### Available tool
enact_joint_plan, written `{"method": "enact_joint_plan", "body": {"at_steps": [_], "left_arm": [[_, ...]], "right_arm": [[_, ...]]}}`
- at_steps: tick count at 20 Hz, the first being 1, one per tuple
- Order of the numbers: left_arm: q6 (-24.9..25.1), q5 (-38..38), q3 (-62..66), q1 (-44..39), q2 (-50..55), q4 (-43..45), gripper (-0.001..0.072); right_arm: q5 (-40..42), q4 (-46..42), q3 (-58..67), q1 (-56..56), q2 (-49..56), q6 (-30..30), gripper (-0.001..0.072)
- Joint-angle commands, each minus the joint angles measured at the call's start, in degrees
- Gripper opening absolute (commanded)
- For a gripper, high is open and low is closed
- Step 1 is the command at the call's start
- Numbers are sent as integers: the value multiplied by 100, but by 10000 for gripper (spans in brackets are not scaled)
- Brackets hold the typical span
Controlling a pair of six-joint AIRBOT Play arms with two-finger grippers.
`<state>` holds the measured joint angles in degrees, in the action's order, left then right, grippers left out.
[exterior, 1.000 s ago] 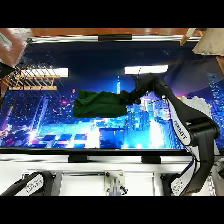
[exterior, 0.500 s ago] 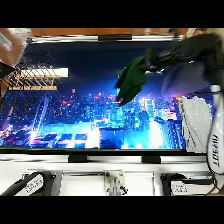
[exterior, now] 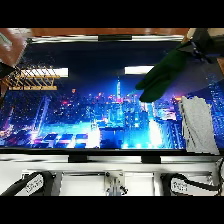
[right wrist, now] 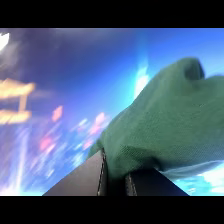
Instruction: Fold the shirts.
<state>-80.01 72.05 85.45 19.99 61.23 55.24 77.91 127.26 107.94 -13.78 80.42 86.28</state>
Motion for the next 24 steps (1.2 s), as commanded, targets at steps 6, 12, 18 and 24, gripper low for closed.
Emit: {"method": "enact_joint_plan", "body": {"at_steps": [6,12,18,24], "left_arm": [[0,0,-2,-2,2,2,33],[-7,11,-2,-2,0,2,34],[-20,22,0,-2,0,2,34],[-20,15,0,-2,0,2,34]], "right_arm": [[-1215,-1381,20,-361,136,-24,78],[-1932,-2671,20,-363,442,-52,79],[-2789,-2949,20,-389,671,-50,79],[-424,-4214,20,-645,734,28,79]]}}
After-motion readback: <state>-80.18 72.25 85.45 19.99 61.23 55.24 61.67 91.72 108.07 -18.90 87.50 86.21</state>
